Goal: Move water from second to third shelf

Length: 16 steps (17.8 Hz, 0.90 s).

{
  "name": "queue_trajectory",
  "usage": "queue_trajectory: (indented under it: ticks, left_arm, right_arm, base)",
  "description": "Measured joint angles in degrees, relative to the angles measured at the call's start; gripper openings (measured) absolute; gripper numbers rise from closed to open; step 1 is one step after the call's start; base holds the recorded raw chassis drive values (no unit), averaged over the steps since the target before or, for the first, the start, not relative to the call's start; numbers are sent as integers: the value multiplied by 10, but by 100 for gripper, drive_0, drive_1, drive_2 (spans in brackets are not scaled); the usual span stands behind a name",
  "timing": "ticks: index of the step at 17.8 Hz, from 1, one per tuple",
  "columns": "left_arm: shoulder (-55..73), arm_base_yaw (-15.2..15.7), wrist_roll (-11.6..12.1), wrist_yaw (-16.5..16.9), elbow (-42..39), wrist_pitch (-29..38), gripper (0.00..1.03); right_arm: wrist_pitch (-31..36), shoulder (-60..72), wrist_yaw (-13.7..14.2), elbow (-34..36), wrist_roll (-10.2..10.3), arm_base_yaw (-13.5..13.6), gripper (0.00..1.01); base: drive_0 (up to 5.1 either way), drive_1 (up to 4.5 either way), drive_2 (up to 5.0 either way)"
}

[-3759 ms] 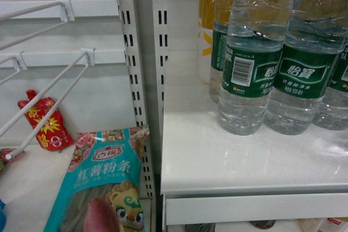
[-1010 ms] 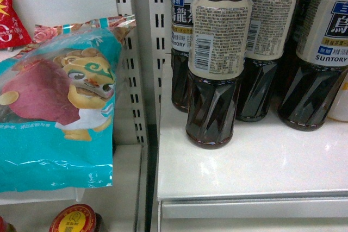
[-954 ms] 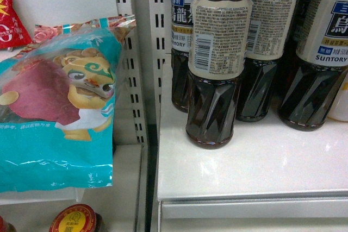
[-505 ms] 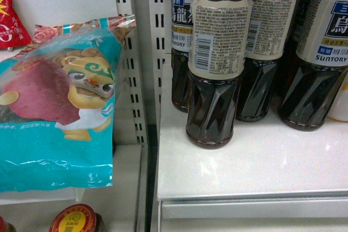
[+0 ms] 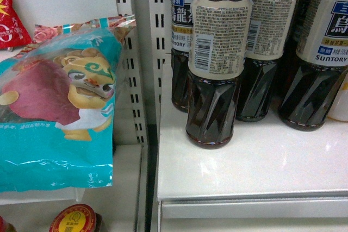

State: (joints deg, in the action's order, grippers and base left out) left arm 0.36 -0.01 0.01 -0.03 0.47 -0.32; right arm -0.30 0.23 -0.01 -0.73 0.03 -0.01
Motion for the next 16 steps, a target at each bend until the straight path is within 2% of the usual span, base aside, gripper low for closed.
queue_trajectory:
  ticks: [16]
  left_arm:
    - [0,0,0,0,0,0,98]
  right_arm:
    - [0,0,0,0,0,0,98]
  base:
    - [0,0,0]
